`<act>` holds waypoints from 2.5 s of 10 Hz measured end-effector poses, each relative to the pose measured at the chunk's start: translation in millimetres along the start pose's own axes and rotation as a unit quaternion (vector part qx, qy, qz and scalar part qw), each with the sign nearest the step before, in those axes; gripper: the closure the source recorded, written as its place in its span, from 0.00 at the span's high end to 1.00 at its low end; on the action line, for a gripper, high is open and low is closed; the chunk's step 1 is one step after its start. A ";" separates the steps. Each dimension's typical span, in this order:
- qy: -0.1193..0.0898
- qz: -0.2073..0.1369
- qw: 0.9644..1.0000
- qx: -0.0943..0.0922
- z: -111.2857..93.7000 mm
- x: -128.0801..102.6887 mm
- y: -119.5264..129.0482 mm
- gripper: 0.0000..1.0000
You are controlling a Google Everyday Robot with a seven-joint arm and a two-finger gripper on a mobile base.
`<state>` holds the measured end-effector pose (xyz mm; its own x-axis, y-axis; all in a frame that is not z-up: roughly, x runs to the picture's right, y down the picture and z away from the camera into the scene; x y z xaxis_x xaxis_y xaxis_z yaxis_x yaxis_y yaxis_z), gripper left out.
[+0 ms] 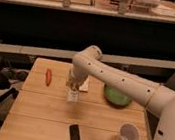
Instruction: Place the bottle in the ceramic bowl
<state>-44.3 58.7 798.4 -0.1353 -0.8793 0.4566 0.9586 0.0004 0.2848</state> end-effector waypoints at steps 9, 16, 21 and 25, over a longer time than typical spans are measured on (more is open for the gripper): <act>0.016 0.073 0.997 0.008 -28.3 11.5 94.4 0.02; 0.023 0.130 0.991 0.015 -45.0 17.5 159.4 0.02; 0.024 0.163 0.986 0.018 -50.4 18.5 182.1 0.02; 0.026 0.190 0.981 0.019 -54.1 19.6 199.1 0.02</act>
<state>157.5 15.8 818.5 0.2439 -0.8350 0.4932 0.9273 0.3497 0.1334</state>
